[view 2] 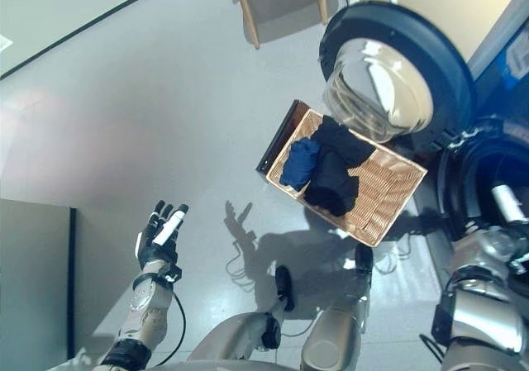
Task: Pick up the clothes and place them into the washing machine
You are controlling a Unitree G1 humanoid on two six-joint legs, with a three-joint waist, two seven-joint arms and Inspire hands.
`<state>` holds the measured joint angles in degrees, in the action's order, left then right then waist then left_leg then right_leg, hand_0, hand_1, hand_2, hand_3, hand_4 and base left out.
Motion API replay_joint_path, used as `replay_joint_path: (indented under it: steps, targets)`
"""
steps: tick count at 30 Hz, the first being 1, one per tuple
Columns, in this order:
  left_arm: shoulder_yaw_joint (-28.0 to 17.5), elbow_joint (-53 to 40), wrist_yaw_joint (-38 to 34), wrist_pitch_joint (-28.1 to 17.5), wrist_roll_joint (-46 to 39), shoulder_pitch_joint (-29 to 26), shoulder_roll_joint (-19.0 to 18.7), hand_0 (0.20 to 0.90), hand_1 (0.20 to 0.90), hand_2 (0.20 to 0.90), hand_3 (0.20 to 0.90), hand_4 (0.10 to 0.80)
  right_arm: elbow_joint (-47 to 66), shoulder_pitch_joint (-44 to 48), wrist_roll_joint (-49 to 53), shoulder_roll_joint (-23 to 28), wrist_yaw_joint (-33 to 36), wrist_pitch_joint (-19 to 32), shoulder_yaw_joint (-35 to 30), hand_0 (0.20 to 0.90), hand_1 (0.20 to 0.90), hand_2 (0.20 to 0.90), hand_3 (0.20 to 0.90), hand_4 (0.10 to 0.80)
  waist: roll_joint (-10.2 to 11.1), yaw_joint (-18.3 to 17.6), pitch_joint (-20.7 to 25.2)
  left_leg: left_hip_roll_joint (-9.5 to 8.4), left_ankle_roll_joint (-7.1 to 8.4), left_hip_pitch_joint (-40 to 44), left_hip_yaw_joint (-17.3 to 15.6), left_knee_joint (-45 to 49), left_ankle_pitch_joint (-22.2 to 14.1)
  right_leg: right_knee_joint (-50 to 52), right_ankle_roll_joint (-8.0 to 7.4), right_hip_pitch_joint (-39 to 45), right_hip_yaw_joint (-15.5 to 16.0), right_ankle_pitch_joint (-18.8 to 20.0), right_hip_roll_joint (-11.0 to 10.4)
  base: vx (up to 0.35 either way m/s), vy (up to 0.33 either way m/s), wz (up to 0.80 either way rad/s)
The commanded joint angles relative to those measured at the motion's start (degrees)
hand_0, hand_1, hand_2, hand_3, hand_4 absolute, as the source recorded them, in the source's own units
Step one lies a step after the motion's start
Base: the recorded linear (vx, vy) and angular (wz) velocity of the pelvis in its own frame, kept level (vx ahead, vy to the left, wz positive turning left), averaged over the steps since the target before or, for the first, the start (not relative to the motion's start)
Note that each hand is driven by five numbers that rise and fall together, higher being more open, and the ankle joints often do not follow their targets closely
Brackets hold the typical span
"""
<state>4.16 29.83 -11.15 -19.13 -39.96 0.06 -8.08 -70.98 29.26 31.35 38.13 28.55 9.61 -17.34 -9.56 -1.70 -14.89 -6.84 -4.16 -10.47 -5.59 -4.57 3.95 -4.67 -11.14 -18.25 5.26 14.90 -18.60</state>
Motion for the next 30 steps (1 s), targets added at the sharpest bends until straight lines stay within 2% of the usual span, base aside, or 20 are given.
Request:
replay_joint_path:
  steps: [1,2,7,9,18,24,30]
  targets:
    - [-4.5,-1.3,0.7,-4.7,2.7,0.1,-5.2,0.9,0.9,0.9,0.9,0.8,-0.8,0.0,-6.3,0.2,-0.4,1.8,5.4,0.9,0.9,0.9,0.9,0.8,2.8,2.2,4.3,5.16,9.48,3.9,1.9,-0.4,-5.0,4.7,-1.52,3.9,1.8,-4.5,-3.2,-0.021,-0.065,0.09]
    - [-5.0,-2.2,1.2,-4.7,3.1,0.4,-5.5,0.9,0.9,0.9,0.9,0.8,0.0,-0.8,-9.2,-2.0,-1.2,1.4,8.1,0.9,0.9,0.9,0.9,0.8,3.6,2.5,4.5,5.57,9.49,4.1,2.1,-0.4,-4.8,4.5,-1.34,4.4,2.2,-4.6,-2.8,-0.01,-0.048,0.08]
    - [-5.6,-3.5,1.6,-4.3,4.0,1.8,-5.3,0.9,0.9,0.9,0.9,0.8,0.9,-2.5,-11.8,-5.4,-1.7,1.2,9.8,0.9,0.9,0.9,0.9,0.8,4.5,2.8,5.1,6.09,9.52,4.7,2.3,-0.4,-4.8,3.8,-1.15,5.4,2.9,-4.6,-2.2,0.009,-0.023,0.03]
    - [-6.4,-3.4,1.8,-4.1,4.2,2.4,-4.8,0.9,0.9,0.9,0.9,0.8,1.0,-3.5,-14.5,-8.4,-2.2,0.7,12.3,0.9,0.9,0.9,0.9,0.8,5.1,3.0,5.5,6.58,9.61,4.9,2.6,-0.4,-4.8,3.6,-0.99,6.2,3.6,-4.8,-1.7,0.03,-0.026,0.09]
    - [-7.4,-5.6,1.9,-3.9,4.6,3.9,-4.0,0.9,0.9,0.9,0.9,0.8,1.2,-2.9,-17.4,-15.2,-2.7,-0.1,16.6,0.9,0.9,0.9,0.9,0.8,5.6,4.8,5.6,7.28,10.11,4.0,4.8,-0.4,-4.0,3.5,-0.69,7.2,6.0,-5.2,-1.2,0.004,-0.023,0.18]
    - [-5.5,-9.5,3.0,-4.1,3.1,4.4,-4.3,0.9,0.9,0.9,0.9,0.8,-0.2,0.1,-14.8,-15.9,-2.7,0.0,17.0,0.9,0.9,0.9,0.9,0.8,4.9,6.8,3.8,7.13,10.21,0.9,6.3,-0.4,-2.8,3.3,-0.6,5.6,7.6,-5.0,-1.3,-0.052,-0.003,0.19]
    - [-2.5,-12.3,4.7,-4.0,1.4,6.0,-4.8,0.9,0.9,0.9,0.9,0.8,-3.3,6.5,-9.1,-13.4,-1.1,0.3,14.0,0.9,0.9,0.9,0.9,0.8,2.9,9.6,1.7,6.75,10.71,-2.7,7.9,-0.4,-1.5,2.9,-0.7,4.0,9.2,-4.8,-1.7,-0.046,0.013,0.22]
